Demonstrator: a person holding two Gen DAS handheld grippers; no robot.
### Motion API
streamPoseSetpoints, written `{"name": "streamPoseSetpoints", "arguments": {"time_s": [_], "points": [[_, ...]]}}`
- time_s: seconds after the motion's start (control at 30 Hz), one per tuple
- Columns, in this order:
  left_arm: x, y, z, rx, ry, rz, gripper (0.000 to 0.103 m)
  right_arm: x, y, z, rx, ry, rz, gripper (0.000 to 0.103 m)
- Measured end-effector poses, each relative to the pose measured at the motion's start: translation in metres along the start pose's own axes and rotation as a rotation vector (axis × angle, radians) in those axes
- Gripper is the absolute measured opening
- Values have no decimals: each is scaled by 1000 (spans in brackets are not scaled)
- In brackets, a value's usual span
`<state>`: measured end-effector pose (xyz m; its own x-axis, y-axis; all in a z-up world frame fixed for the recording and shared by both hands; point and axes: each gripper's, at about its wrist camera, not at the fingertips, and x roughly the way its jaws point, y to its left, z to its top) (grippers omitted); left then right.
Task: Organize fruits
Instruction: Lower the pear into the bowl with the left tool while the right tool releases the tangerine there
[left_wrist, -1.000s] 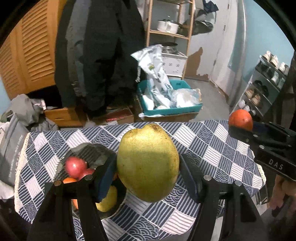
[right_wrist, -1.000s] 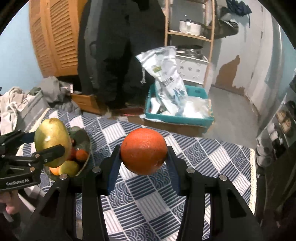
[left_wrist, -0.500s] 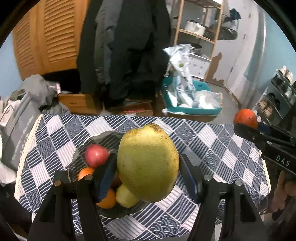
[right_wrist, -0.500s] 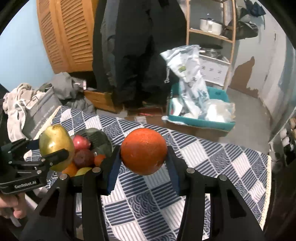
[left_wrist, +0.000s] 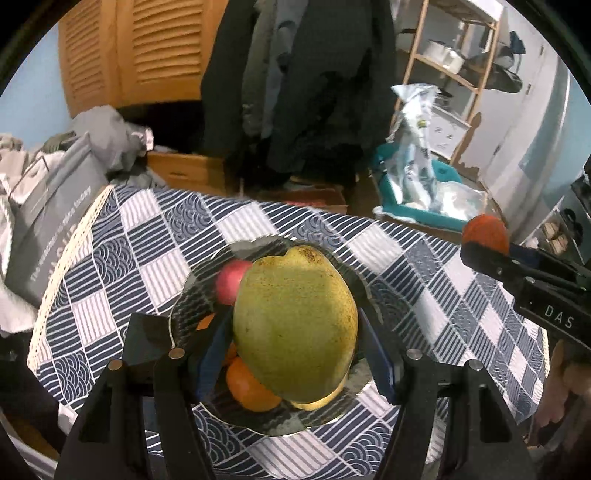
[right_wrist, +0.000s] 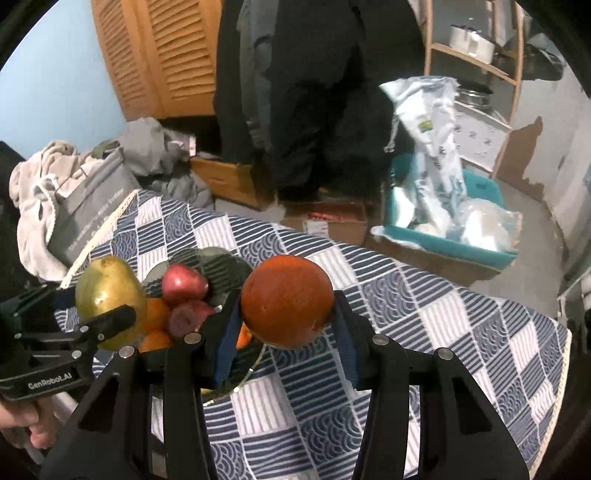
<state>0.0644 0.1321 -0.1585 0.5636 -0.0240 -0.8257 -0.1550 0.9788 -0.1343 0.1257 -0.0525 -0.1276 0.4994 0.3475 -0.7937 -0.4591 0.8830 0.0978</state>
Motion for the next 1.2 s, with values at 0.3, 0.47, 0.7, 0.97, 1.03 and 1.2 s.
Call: {"name": "streamPoseSetpoints", "arguments": {"time_s": [0.3, 0.47, 0.7, 0.97, 1.03, 1.2], "points": [[30, 23, -13, -44, 71, 6, 69, 54, 25, -1, -48, 83, 33, 47], [42, 29, -20, -46, 99, 18, 69, 81, 36, -4, -56, 133, 62, 47], [57, 36, -25, -64, 134, 19, 69, 105, 40, -8, -43, 180, 89, 47], [63, 37, -24, -76, 145, 24, 69, 117, 46, -10, -50, 202, 104, 47], [62, 36, -23, -73, 142, 19, 67, 118, 47, -10, -54, 198, 112, 48], [50, 25, -17, -9, 89, 65, 75, 113, 46, -8, -50, 173, 116, 69]]}}
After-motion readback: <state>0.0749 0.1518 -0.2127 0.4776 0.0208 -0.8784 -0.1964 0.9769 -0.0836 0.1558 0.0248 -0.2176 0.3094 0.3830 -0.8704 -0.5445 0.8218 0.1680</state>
